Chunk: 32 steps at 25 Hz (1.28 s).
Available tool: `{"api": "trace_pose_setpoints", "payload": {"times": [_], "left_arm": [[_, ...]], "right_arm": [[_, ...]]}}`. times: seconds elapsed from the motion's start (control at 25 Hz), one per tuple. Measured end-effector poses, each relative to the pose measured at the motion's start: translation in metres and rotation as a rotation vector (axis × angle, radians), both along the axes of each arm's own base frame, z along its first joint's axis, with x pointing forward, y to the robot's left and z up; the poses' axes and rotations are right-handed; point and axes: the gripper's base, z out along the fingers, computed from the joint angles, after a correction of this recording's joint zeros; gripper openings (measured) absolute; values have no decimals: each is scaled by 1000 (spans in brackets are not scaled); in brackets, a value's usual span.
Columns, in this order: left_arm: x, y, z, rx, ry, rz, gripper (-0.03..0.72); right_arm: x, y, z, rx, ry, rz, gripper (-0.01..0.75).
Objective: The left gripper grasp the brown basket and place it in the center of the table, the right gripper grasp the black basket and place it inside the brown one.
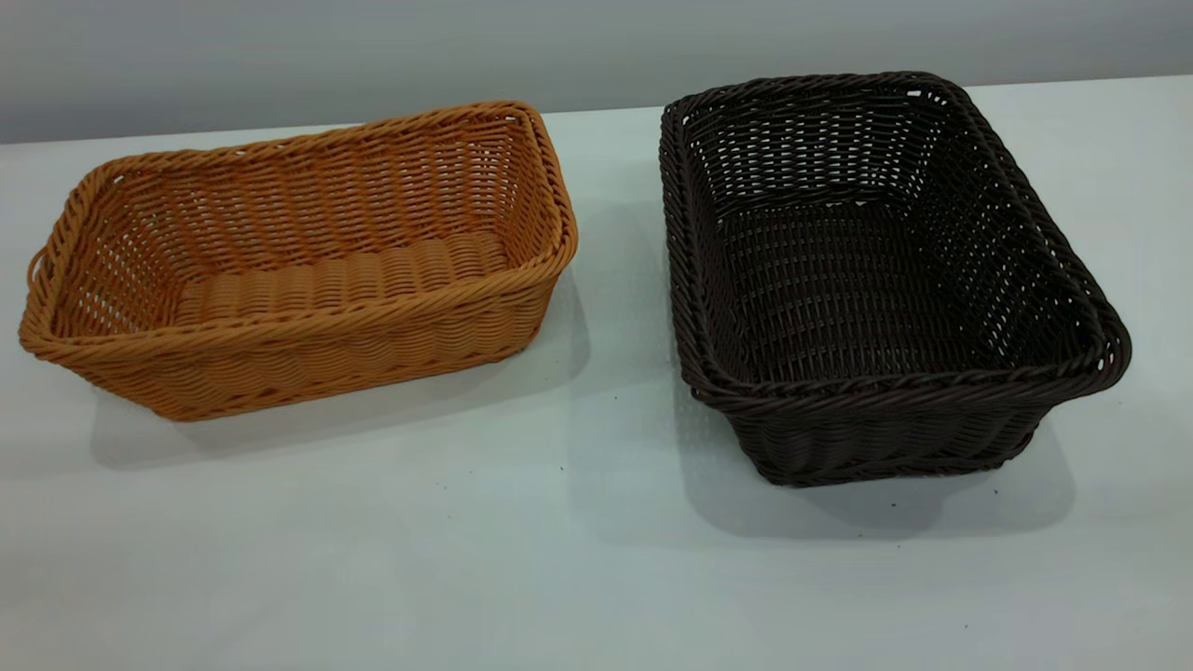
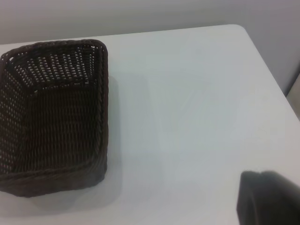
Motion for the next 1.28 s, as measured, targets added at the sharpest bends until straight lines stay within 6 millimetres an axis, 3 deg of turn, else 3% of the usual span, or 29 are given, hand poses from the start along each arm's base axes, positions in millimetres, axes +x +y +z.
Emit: {"api": "trace_pose_setpoints", "payload": {"times": [0.92,1.08,1.28], "left_arm": [[0,0,1,3,-4,-8,10],[-2,-4,11,29,-61,-82,125],[3,-8,27,104,-112,-182,348]], "right_arm": [[-1,4,1,21,0,34,16],[-5,10,8,-8,10,113,103],[5,15,20,1,43,209,304]]}}
